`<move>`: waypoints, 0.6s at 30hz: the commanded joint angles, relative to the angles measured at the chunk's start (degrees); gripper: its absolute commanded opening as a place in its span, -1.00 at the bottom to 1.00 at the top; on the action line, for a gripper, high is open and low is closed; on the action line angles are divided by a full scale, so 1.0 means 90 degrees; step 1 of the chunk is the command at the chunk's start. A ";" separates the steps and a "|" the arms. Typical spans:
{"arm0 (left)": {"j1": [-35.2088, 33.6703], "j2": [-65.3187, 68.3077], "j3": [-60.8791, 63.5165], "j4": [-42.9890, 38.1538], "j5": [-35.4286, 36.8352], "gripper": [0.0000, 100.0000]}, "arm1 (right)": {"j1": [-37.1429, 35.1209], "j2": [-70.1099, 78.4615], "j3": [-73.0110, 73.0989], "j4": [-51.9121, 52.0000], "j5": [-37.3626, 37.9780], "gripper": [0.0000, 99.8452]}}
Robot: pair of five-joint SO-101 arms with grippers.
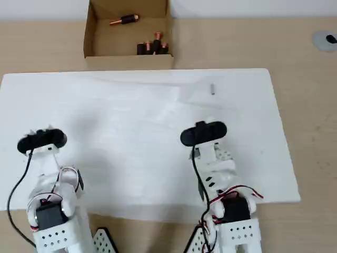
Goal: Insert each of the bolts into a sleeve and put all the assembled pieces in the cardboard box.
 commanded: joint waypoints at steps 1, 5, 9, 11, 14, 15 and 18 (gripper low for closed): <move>-0.0078 -0.0034 -0.0020 -0.0098 -0.0029 -0.98 | 0.0054 -0.0601 -0.0015 0.0166 0.0068 -0.98; -0.0078 -0.0034 -0.0020 -0.0098 -0.0029 -0.98 | 0.0054 -0.0640 -0.0015 0.0215 0.0068 -0.98; -0.0078 -0.0034 -0.0020 -0.0098 -0.0029 -0.98 | 0.0054 -0.0689 -0.0015 0.0361 0.0068 -0.98; -0.0078 -0.0034 -0.0020 -0.0098 -0.0029 -0.98 | 0.0054 -0.0689 -0.0015 0.0361 0.0068 -0.98; -0.0078 -0.0034 -0.0020 -0.0098 -0.0029 -0.98 | 0.0054 -0.0689 -0.0015 0.0361 0.0068 -0.98; -0.0078 -0.0034 -0.0020 -0.0098 -0.0029 -0.98 | 0.0054 -0.0689 -0.0015 0.0361 0.0068 -0.98; -0.0078 -0.0034 -0.0020 -0.0098 -0.0029 -0.98 | 0.0054 -0.0689 -0.0015 0.0361 0.0068 -0.98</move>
